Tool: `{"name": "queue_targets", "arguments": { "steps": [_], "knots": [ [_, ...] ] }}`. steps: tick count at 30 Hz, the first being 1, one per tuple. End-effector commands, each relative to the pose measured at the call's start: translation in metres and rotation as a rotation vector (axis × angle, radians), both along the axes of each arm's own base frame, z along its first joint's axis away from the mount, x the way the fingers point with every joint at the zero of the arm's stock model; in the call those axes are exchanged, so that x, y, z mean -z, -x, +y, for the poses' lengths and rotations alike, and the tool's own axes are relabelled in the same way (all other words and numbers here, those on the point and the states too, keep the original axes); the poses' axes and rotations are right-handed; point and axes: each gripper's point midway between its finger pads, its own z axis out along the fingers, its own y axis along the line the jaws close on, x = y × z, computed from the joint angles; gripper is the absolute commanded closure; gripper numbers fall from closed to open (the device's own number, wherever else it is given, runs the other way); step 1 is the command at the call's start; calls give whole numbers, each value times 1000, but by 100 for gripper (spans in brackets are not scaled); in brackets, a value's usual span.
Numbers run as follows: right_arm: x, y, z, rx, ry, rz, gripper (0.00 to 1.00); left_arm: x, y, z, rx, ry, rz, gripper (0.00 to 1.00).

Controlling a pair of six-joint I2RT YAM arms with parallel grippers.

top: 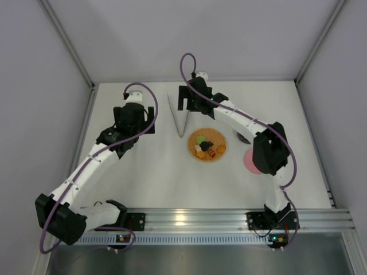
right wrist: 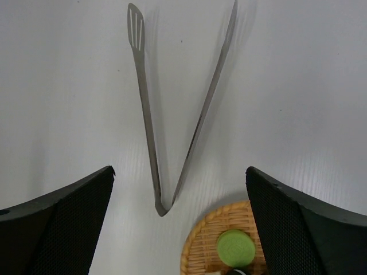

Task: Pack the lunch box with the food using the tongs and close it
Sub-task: Pick up the clamp at the center of the board.

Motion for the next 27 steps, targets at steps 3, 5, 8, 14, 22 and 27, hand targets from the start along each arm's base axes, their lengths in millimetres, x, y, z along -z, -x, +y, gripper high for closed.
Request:
{"name": "queue_targets", "arguments": {
  "steps": [3, 5, 8, 14, 22, 27],
  "knots": [
    [15, -9, 30, 54, 102, 11, 4, -5, 0, 4, -18, -4, -21, 1],
    [19, -10, 39, 49, 104, 19, 4, -6, 0, 4, -16, -1, -22, 1],
    [40, -9, 45, 34, 132, 45, 4, -5, 0, 3, -13, 2, -19, 1],
    [74, -6, 47, 30, 174, 98, 4, -3, -1, 2, -8, 2, -12, 1],
    [98, -5, 65, 26, 221, 115, 4, -1, -1, 2, -9, -1, -6, 1],
    [110, -7, 69, 35, 226, 125, 4, 0, -1, 1, -8, -2, -4, 1]
  ]
}}
